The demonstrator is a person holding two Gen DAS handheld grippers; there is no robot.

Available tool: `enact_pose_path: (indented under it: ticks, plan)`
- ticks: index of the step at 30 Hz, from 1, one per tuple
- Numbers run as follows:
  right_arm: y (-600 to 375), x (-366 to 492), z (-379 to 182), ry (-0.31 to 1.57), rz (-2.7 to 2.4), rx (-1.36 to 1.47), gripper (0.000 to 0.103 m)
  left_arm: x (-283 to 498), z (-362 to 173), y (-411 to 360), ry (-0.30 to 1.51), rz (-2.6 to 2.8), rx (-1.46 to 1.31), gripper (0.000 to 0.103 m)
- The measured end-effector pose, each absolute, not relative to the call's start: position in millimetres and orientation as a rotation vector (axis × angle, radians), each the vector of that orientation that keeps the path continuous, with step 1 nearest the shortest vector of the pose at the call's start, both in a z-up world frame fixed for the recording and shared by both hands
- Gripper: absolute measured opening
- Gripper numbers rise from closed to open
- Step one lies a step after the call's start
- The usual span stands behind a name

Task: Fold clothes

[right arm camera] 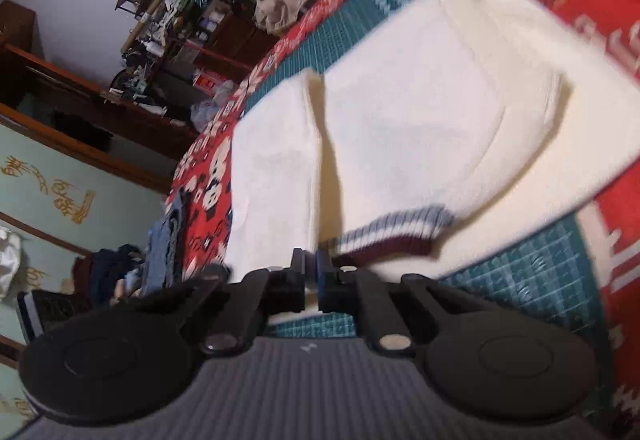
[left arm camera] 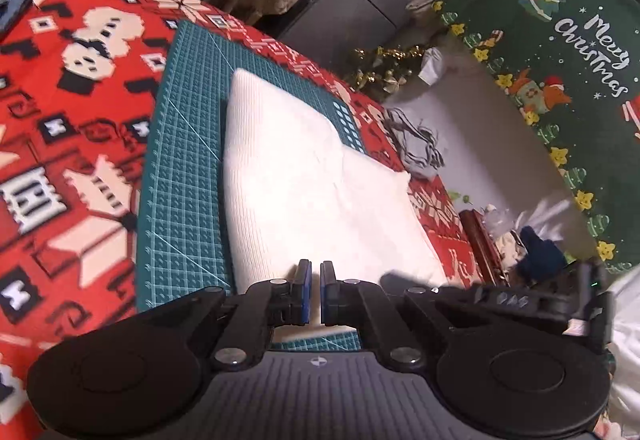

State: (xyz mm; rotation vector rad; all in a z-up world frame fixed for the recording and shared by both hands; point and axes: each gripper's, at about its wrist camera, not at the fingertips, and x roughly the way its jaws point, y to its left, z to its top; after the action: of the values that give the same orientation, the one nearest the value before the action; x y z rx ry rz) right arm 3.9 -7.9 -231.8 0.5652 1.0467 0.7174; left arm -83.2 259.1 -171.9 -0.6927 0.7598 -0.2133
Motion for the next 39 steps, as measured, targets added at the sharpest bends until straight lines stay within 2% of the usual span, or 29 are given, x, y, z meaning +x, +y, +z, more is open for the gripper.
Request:
enact_pose_path:
  ticks: [6,10,16,24,25,27,33,35,37,39]
  plan:
    - [-7,-12,-206,0.968,0.692,0.328,0.005,-71,-178,235,0.828,-0.203,-0.555,0.002]
    - [-8,-12,-228,1.019,0.646,0.341,0.005,-73,-185,241,0.837,-0.217,-0.6,0.002]
    - [-8,-18,-220,1.001,0.66,0.3,0.005,-87,-174,259,0.761,-0.207,-0.699,0.003]
    - [-9,-17,-221,1.022,0.649,0.282,0.006,-78,-189,267,0.811,-0.188,-0.745,0.002]
    - [-9,-18,-219,1.026,0.648,0.274,0.007,-79,-185,267,0.803,-0.19,-0.737,0.002]
    - [-13,-17,-213,1.018,0.643,0.277,0.019,-79,-176,269,0.775,-0.199,-0.725,0.003]
    - [-12,6,-186,0.95,0.67,0.294,0.019,-57,-157,291,0.696,-0.188,-0.743,0.003]
    - [-2,24,-177,0.919,0.685,0.311,0.023,-42,-154,298,0.691,-0.178,-0.724,0.003]
    - [7,46,-174,0.898,0.7,0.336,0.031,-26,-153,305,0.687,-0.17,-0.718,0.003]
    - [20,72,-178,0.911,0.694,0.367,0.032,-14,-156,310,0.686,-0.173,-0.727,0.003]
